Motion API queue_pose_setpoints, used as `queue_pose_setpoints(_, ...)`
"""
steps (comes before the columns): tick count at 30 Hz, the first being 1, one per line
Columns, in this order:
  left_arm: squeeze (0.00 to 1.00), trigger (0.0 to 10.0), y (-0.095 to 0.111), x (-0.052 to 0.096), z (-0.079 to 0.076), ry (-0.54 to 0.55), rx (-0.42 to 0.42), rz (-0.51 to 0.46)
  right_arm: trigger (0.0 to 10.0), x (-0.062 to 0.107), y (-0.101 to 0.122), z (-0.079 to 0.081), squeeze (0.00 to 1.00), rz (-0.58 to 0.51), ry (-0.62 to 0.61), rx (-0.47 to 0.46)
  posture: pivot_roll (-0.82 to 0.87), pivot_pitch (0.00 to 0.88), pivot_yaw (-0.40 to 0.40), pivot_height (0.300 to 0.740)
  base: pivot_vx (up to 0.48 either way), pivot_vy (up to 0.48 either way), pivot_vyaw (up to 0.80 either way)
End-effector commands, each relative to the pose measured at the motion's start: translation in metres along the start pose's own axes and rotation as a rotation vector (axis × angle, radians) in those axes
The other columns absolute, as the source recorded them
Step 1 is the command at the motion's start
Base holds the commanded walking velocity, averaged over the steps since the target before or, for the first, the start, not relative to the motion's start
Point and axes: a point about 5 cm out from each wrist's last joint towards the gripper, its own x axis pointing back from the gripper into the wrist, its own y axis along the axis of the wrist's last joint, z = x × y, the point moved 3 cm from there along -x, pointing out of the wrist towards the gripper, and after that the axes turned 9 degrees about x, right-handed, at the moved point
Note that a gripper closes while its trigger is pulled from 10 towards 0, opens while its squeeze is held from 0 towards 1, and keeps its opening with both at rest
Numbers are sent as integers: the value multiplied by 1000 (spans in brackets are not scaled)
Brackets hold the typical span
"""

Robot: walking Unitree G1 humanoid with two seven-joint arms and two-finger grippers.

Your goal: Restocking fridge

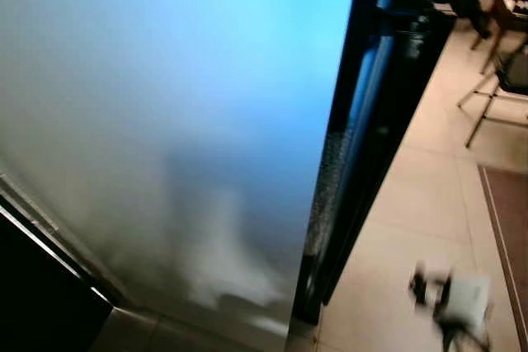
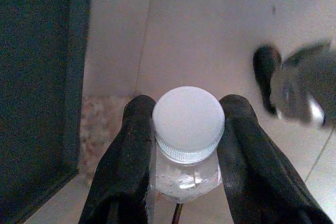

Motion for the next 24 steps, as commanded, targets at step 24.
queue_pose_setpoints(24,0,10000,-16,2,2,21,3,44,10000,32,99,76,0,-162,287,-186,1,0,-43,740,0,0,0)
